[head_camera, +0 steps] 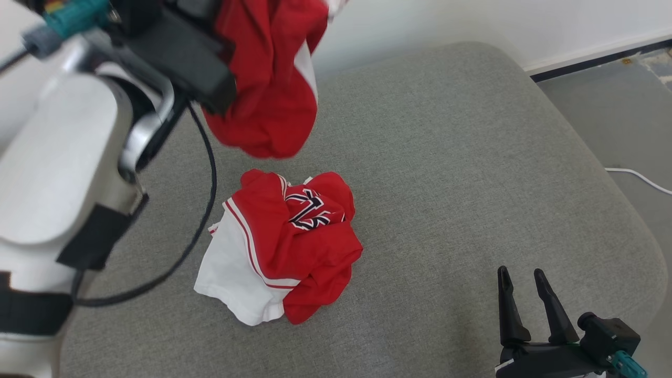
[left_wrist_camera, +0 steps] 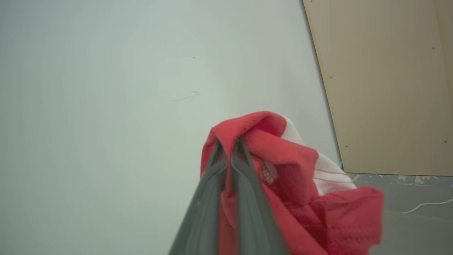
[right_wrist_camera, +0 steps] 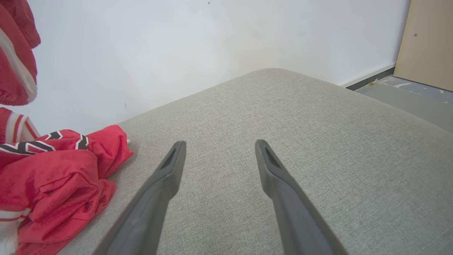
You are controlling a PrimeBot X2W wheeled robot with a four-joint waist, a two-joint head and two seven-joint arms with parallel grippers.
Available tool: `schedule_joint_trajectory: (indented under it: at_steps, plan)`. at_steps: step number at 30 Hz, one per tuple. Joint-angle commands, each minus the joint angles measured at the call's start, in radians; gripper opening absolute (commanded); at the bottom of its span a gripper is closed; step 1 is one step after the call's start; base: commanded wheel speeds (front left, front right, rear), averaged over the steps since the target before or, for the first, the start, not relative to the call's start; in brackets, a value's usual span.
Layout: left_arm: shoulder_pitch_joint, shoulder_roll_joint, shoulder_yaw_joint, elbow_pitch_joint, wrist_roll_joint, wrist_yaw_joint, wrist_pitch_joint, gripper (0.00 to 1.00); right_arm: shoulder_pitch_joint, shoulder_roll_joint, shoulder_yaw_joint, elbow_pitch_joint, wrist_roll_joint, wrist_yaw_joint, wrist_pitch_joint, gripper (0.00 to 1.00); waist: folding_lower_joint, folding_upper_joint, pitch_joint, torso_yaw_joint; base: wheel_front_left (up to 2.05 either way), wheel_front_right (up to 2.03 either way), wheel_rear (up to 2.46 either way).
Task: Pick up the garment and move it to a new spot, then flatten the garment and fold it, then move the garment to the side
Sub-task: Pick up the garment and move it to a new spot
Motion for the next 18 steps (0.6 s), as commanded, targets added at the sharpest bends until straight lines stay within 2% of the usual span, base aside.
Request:
schedule_joint_trajectory:
  at_steps: [1,6,12,18]
  plan:
    - [-0.04,0.002,-0.005,0.01,-0.007,0.002,-0.007,0.0,0.003,-0.001,-0.005,-0.002,0.002,0.001,-0.001,1.0,0.0,-0.0001,0.003,0.0,0.0,0.0,0.0]
    - [-0.14,-0.013,0.0,0.057,-0.035,0.002,-0.037,0.0,0.003,-0.001,-0.018,-0.007,-0.003,0.001,-0.001,1.0,0.0,-0.0001,0.005,0.009,0.0,0.0,0.0]
    - [-0.156,-0.011,-0.02,0.088,-0.052,0.002,-0.063,0.0,0.001,-0.001,-0.022,-0.013,-0.01,0.001,-0.001,1.0,0.0,-0.0001,0.009,0.035,0.0,0.0,0.0]
    - [-0.139,0.004,-0.013,0.118,-0.059,0.003,-0.09,0.0,-0.011,-0.001,-0.035,-0.047,-0.035,0.001,-0.001,1.0,0.0,-0.0001,0.029,0.111,0.0,0.0,0.0]
